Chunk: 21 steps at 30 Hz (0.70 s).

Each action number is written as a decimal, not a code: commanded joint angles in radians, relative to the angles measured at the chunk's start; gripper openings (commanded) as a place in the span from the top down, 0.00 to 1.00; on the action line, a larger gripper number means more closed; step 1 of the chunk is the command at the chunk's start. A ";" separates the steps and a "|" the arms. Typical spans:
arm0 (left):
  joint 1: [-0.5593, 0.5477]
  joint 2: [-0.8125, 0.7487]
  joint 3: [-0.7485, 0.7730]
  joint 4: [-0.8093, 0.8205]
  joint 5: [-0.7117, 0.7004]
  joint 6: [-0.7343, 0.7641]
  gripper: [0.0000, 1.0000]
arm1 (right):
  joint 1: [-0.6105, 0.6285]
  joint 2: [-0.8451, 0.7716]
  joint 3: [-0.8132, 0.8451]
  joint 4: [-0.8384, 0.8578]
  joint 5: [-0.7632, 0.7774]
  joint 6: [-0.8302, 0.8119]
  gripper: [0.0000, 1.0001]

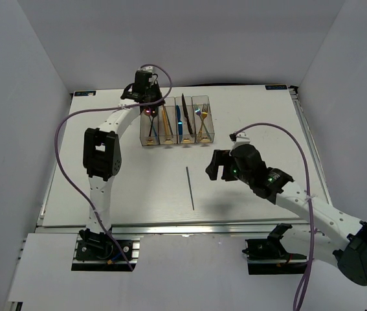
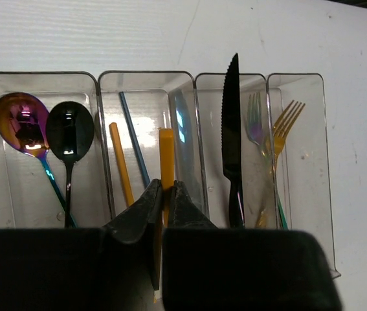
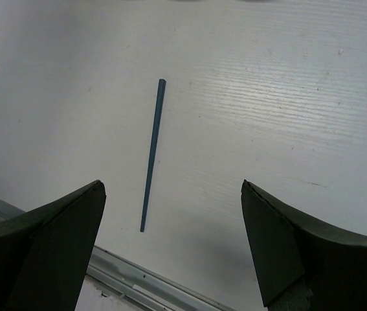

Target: Sort the eating utensils into containers

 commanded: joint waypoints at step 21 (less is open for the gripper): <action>0.004 -0.847 -0.668 0.227 0.010 -0.169 0.13 | 0.103 0.768 0.449 -0.133 0.108 0.010 0.32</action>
